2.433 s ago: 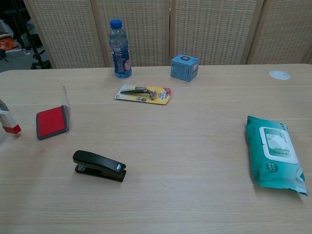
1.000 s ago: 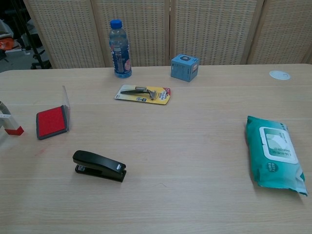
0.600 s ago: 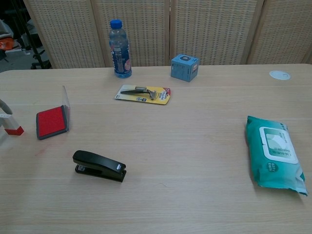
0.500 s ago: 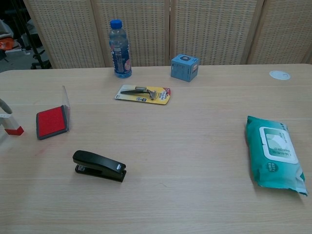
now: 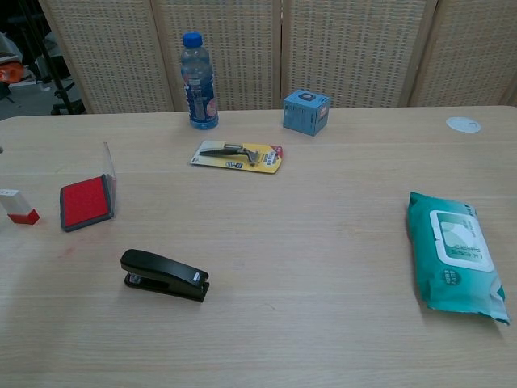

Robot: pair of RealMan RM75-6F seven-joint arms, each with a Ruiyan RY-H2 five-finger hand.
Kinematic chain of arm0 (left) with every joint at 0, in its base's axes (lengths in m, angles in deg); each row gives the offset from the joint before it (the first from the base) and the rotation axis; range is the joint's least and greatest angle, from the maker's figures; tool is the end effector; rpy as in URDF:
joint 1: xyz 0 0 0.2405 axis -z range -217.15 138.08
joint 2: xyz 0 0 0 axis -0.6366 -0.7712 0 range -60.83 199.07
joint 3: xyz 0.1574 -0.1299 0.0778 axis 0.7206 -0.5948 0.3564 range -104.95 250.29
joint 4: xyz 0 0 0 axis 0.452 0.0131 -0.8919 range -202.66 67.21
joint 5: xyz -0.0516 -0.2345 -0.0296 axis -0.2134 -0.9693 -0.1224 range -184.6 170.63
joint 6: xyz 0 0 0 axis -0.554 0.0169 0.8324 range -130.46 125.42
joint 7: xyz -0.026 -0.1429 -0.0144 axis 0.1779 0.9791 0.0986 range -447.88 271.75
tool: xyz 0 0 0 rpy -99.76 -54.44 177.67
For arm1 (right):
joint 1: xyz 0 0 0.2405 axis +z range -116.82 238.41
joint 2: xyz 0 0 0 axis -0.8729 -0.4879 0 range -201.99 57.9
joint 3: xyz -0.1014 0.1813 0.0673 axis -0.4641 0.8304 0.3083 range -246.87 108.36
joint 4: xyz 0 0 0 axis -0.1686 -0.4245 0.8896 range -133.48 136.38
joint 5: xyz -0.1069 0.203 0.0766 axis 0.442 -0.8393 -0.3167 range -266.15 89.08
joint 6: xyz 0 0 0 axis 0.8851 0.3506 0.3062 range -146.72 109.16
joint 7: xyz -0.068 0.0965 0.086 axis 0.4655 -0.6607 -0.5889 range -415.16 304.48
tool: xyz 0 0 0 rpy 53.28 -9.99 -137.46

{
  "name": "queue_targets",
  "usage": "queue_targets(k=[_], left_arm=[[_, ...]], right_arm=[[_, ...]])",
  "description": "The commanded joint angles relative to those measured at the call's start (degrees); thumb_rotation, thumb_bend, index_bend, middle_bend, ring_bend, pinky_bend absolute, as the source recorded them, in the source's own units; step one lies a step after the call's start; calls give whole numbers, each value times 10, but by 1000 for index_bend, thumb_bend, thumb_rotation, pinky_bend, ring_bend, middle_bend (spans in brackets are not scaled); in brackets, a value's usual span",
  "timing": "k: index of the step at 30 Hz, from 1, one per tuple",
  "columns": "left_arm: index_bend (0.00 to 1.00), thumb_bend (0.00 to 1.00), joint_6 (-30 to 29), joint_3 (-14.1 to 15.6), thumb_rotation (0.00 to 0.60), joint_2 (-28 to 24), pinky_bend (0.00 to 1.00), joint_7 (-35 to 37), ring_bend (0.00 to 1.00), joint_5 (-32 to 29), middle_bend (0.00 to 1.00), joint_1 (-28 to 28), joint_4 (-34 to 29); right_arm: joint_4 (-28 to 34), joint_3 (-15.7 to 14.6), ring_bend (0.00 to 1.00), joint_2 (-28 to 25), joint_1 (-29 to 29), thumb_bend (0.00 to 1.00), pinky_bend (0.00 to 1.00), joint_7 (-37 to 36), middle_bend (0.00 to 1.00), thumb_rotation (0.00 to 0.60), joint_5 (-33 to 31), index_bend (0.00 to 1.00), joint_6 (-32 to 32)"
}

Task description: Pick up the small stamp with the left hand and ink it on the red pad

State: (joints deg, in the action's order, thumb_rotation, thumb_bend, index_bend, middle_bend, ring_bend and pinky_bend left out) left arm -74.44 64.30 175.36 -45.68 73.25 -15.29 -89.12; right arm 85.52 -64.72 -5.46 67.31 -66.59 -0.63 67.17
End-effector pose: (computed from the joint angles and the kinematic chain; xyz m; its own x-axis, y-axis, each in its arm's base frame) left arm -0.3564 0.3222 0.0427 0.1046 -0.0716 0.9919 0.9941 -0.0226 -0.1064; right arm -0.3029 -0.2006 0.1213 0.3041 0.0515 0.9512 -0.9494 -0.0659 0.3071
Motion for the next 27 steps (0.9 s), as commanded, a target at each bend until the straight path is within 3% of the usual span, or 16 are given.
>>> queue_targets(k=[1, 3, 5, 7, 8, 9, 11, 14, 17, 22, 27], left_arm=[[362, 423, -137, 1, 600, -88, 967, 41, 990, 33, 972, -31, -126], [271, 355, -148, 9, 600, -126, 833, 22, 851, 42, 865, -41, -188], [137, 266, -155, 20, 600, -171, 520, -11, 479, 53, 480, -50, -262], [65, 204, -150, 33, 600, -220, 265, -56, 173, 61, 133, -59, -341], [40, 179, -148, 38, 600, -247, 152, -84, 63, 63, 40, -63, -388], [25, 162, -147, 40, 600, -264, 79, -101, 15, 64, 6, -66, -417], [6, 134, -150, 45, 600, -298, 6, -142, 0, 65, 0, -74, -479], [0, 128, -168, 42, 600, -335, 0, -251, 0, 52, 0, -94, -559], [0, 143, -158, 45, 600, -354, 0, -315, 0, 29, 0, -106, -609], [0, 155, -104, 48, 600, -389, 0, -359, 0, -9, 0, -106, -656], [0, 157, -87, 43, 600, -404, 0, -356, 0, -18, 0, -106, -670]], right_arm=[[2, 0, 0, 0, -2, 0, 0, 2, 0, 600, 2, 0, 4], [2, 0, 0, 0, -3, 0, 0, 3, 0, 600, 2, 0, 7], [2, 1, 0, 0, -3, 0, 0, 4, 0, 600, 1, 0, 8], [1, 2, 0, 1, -4, 0, 0, 5, 0, 600, 1, 0, 10], [1, 3, 0, 1, -4, 0, 0, 6, 0, 600, 0, 0, 11], [0, 3, 0, 2, -5, 0, 0, 7, 0, 600, 0, 0, 12], [-1, 4, 0, 3, -5, 0, 0, 11, 0, 600, 0, 0, 14], [-11, 10, 0, 11, -8, 0, 0, 34, 0, 600, 0, 0, 30], [-16, 15, 0, 20, -12, 0, 0, 53, 0, 600, -1, 0, 45], [-14, 16, 0, 24, -15, 0, 0, 65, 0, 600, -1, 0, 52], [-11, 16, 0, 24, -15, 0, 0, 69, 0, 600, -3, 0, 48]])
